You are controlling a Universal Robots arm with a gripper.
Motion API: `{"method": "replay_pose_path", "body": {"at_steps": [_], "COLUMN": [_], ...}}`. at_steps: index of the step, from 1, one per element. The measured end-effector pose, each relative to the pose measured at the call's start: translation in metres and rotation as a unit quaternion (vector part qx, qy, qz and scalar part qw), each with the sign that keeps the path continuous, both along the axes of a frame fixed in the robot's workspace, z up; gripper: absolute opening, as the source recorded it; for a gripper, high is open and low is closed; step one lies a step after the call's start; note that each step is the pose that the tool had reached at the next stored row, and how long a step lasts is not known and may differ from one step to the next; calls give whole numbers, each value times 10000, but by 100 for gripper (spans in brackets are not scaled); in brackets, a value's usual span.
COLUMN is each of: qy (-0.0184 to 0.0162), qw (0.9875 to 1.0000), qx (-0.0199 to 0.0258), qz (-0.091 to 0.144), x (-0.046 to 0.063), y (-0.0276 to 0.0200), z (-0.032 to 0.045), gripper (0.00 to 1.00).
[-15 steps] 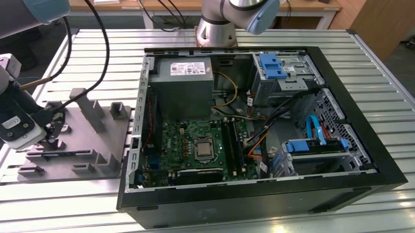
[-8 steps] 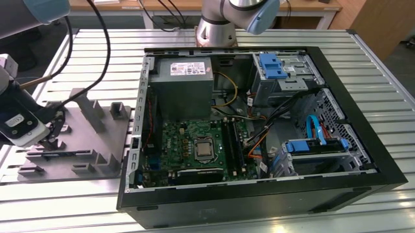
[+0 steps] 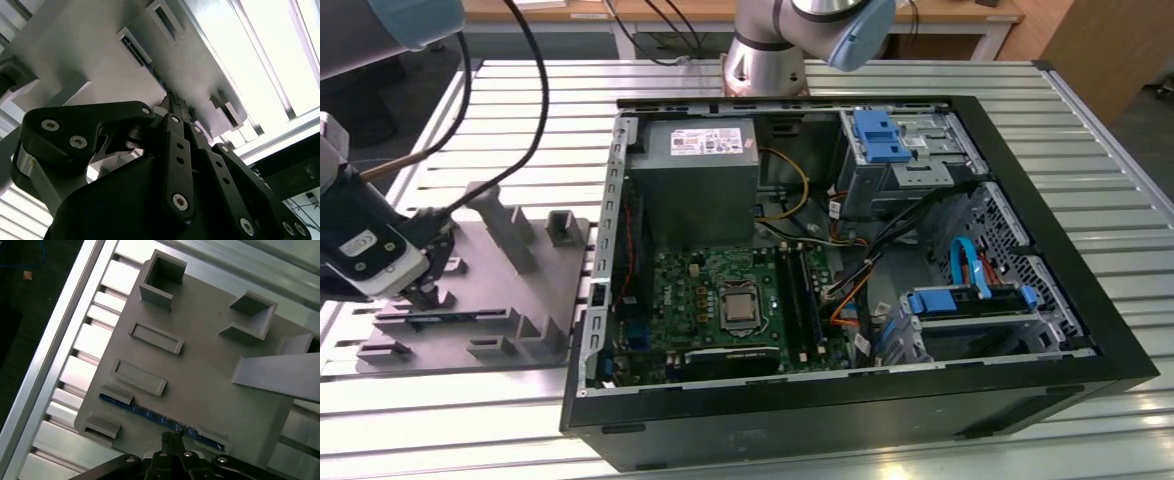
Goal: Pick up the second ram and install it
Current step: 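Pick up the second ram and move it above second insertion slot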
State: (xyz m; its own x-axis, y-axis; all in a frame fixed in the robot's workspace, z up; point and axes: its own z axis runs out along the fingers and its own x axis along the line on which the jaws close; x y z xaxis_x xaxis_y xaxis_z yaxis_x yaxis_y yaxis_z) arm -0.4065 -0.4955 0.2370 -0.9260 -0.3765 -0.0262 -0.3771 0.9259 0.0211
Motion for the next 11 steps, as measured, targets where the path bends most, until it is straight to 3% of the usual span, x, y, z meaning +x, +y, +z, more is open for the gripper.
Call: {"method": "replay_pose_path", "body": {"at_steps": [5, 11], "qy": [0, 0], "qw": [9997, 9984], "qx": [0, 0], "qz": [245, 572], "x": [0, 0], "y": [0, 0], "z": [0, 0], "gripper": [10, 10]}}
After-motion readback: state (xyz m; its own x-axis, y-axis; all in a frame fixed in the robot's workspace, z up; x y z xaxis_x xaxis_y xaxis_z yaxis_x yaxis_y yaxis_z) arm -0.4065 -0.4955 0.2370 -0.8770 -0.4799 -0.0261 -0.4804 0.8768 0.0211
